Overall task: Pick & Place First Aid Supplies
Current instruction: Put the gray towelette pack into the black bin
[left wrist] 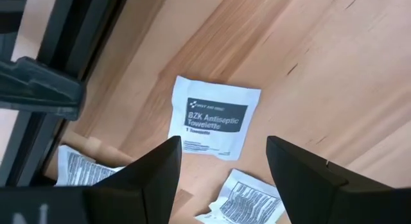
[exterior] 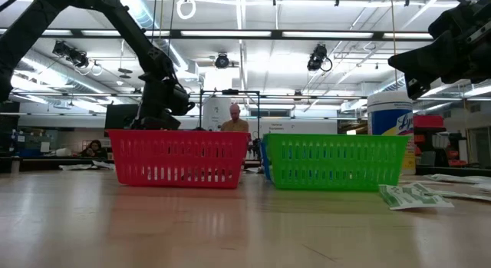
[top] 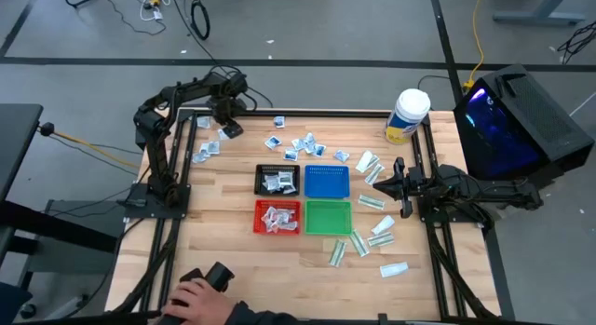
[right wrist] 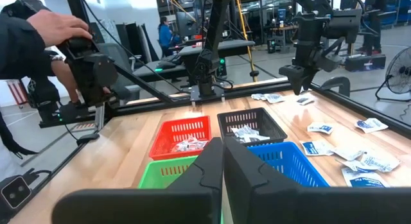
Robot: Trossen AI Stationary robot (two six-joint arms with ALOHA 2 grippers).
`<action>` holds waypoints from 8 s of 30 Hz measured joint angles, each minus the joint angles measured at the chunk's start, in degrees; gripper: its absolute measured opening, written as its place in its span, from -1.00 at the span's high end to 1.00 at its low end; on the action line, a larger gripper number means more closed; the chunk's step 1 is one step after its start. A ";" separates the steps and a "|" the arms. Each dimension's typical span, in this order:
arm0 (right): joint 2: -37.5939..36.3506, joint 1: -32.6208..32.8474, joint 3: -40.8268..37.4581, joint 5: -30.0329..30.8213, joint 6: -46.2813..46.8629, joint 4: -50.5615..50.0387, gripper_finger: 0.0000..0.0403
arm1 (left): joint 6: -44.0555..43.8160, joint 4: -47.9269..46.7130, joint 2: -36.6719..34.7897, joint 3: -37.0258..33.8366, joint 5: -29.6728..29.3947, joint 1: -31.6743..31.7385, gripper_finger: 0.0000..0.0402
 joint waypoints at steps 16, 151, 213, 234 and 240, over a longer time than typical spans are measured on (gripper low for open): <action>0.00 -0.01 -0.02 0.01 0.02 0.00 0.91 | 3.88 3.79 -0.19 -0.24 -0.01 -0.50 -0.49; 0.01 -0.01 -0.02 0.00 -0.01 0.00 0.91 | -7.65 5.75 -14.60 -0.35 1.10 -37.12 0.07; 0.01 -0.01 -0.02 -0.01 0.02 0.00 0.91 | -16.61 20.25 -14.36 -10.67 1.97 -46.81 0.07; 0.00 0.01 0.00 0.01 0.00 0.00 0.91 | -17.99 20.81 -14.36 -10.66 2.61 -45.90 -0.61; 0.02 0.00 -0.02 0.00 -0.01 0.00 0.91 | -17.97 17.60 -14.96 -9.98 2.61 -45.69 -0.65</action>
